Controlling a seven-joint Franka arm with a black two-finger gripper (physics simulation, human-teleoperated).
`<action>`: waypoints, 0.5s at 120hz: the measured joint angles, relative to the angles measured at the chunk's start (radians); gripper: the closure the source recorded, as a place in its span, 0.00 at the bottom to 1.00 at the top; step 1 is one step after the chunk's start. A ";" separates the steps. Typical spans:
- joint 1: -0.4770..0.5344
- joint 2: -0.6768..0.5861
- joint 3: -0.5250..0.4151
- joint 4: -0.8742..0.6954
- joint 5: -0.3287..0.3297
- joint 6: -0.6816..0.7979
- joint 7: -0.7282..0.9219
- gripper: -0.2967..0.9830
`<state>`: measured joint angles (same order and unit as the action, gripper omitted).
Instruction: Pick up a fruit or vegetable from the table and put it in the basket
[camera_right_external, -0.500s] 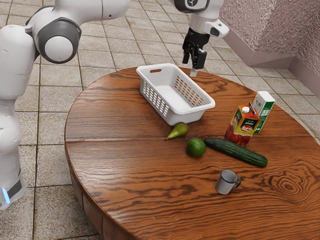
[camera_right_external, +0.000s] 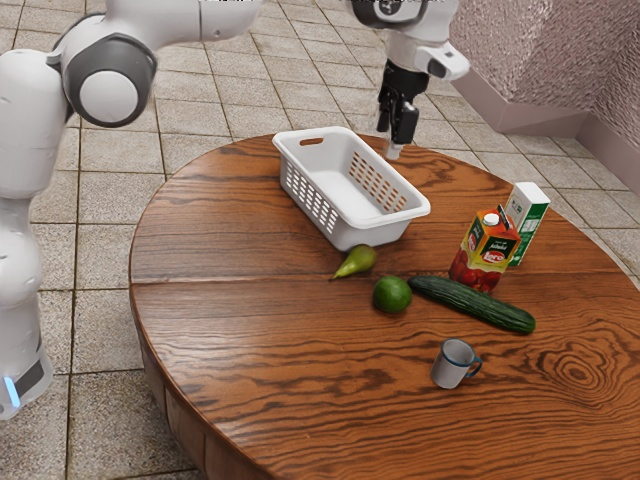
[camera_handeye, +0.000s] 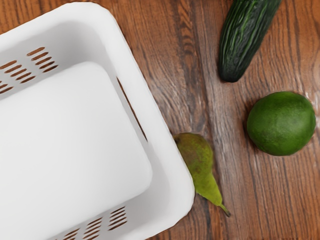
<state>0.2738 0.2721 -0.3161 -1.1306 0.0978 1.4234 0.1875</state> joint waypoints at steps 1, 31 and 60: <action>0.000 0.000 -0.008 0.000 0.004 -0.001 0.003 0.23; -0.003 -0.007 -0.136 -0.033 0.072 -0.032 0.128 0.23; 0.001 -0.100 -0.142 -0.249 0.061 0.007 0.276 0.23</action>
<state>0.2747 0.1716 -0.4586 -1.3792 0.1593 1.4309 0.4634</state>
